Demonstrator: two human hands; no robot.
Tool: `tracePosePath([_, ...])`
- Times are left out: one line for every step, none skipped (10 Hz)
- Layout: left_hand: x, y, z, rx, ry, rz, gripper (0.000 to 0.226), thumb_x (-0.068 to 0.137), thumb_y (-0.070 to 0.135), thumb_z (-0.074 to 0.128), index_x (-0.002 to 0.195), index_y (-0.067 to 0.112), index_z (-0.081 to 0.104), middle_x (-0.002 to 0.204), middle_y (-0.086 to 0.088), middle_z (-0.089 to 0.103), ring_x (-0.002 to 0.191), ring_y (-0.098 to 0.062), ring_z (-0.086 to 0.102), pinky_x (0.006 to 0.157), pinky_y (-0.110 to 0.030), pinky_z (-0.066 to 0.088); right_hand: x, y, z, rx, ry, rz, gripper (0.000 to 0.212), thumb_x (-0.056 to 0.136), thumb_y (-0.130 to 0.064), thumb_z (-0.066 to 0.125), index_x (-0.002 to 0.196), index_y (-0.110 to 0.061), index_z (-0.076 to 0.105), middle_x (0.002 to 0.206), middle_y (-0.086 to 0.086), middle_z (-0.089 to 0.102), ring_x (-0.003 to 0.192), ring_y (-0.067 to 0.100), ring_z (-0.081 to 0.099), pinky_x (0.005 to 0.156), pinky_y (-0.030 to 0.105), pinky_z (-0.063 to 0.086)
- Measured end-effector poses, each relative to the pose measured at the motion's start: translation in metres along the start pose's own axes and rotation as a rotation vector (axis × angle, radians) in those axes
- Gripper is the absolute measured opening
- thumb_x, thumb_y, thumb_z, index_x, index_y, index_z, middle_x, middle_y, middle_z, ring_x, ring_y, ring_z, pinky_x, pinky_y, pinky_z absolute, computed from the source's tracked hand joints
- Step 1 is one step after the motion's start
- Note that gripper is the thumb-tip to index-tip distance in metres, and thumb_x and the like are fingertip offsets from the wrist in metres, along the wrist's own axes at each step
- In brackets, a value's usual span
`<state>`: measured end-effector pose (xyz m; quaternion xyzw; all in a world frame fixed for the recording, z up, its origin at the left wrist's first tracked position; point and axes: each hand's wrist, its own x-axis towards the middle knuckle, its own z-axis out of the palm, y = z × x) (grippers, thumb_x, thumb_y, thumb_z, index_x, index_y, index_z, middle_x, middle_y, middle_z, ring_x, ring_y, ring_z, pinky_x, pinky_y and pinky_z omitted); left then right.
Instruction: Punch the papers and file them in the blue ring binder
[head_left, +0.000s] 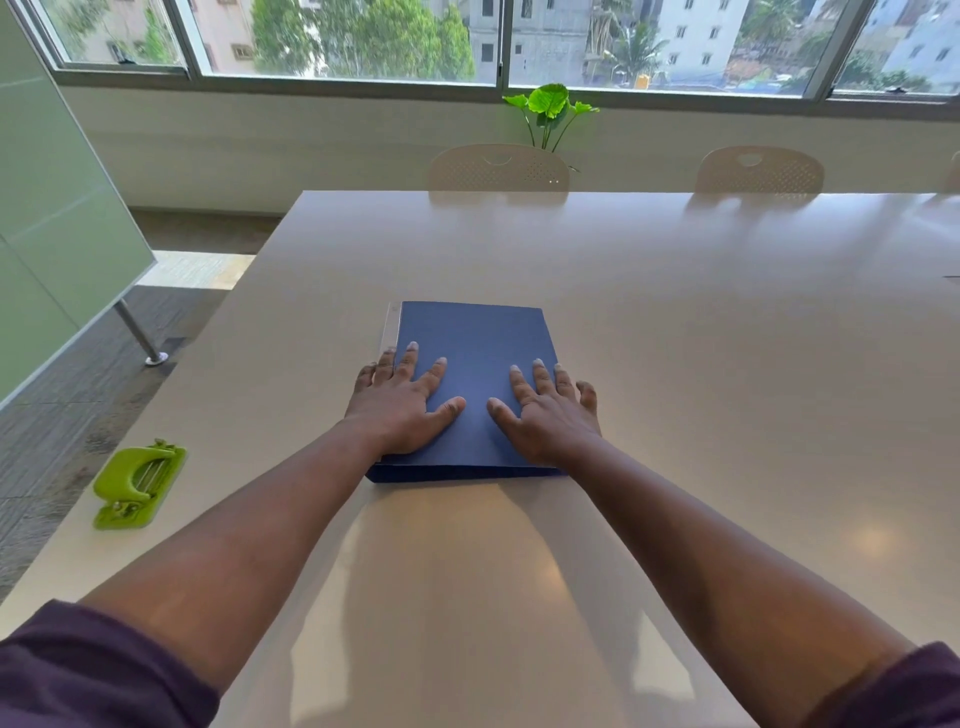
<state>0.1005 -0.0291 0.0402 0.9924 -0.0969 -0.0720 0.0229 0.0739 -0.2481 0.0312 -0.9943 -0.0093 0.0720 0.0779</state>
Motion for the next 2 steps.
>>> tracePosePath([0.0012,0.0042,-0.0011,-0.017,0.028,0.012,0.079,0.091,0.080,0.012,0.159,0.043,-0.004,0.170,0.001,-0.015,0.156,-0.025,-0.017,0.124,-0.048,-0.005,0.0009,-0.0056,-0.0037,0.028,0.037,-0.016,0.079,0.095,-0.073,0.010,0.162,-0.033,0.001,0.172,0.004,-0.005,0.158,0.027,-0.009,0.124,0.052,-0.002])
tracePosePath([0.0033,0.0047,-0.0008,-0.034,0.020,0.024,0.077,0.093,0.078,0.012,0.160,0.042,-0.003,0.170,0.001,-0.015,0.156,-0.025,-0.017,0.124,-0.047,-0.006,0.0027,-0.0053,-0.0031,0.050,0.046,-0.029,0.078,0.096,-0.072,0.010,0.162,-0.033,0.000,0.172,0.004,-0.005,0.158,0.027,-0.008,0.124,0.051,-0.002])
